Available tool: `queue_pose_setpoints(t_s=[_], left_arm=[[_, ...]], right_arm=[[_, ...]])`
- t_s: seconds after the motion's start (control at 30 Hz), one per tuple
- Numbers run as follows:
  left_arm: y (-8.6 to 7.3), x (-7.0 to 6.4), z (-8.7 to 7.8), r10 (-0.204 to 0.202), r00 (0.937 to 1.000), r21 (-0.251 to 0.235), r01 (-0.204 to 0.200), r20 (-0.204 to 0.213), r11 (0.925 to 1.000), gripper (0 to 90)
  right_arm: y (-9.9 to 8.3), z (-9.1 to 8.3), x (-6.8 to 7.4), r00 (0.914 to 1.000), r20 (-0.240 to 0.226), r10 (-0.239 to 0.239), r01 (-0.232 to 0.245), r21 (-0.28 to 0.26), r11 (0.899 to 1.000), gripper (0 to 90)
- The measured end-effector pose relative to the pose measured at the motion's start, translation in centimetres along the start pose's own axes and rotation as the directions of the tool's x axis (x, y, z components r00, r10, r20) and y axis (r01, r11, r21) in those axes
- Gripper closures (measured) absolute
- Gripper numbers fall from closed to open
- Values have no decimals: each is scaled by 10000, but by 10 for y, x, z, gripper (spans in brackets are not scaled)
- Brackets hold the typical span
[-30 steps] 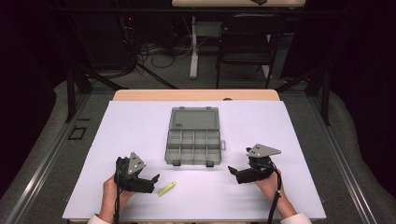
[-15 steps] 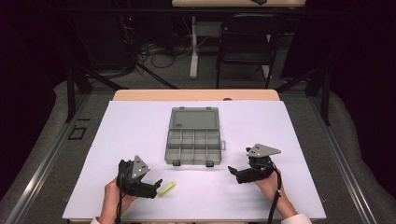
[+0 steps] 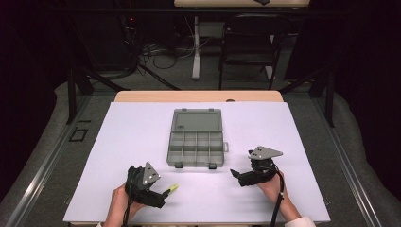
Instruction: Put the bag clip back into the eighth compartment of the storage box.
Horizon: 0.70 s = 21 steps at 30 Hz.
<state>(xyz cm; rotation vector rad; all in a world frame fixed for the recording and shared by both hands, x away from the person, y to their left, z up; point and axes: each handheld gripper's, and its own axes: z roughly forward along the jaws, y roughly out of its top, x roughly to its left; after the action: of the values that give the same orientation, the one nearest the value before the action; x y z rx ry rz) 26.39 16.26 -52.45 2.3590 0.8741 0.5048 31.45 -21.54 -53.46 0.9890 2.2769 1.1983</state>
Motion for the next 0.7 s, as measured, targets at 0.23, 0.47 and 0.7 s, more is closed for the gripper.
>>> queue_pose_setpoints(t_s=[0.23, 0.47, 0.7], left_arm=[[-1, -3, 5, 123, 9996, 267, -130, 258, 9996, 68], [-1, -9, 12, 328, 9959, 517, -373, 846, 9980, 275], [-3, -10, 16, 447, 9909, 617, -529, 1270, 9967, 525]], right_arm=[[0, 2, 0, 10000, -26, -39, 40, 81, 10000, 0], [-1, 1, 0, 10000, 6, -52, 52, 159, 9999, 0], [-1, 3, 1, 9999, -25, -120, 120, 151, 9998, 0]])
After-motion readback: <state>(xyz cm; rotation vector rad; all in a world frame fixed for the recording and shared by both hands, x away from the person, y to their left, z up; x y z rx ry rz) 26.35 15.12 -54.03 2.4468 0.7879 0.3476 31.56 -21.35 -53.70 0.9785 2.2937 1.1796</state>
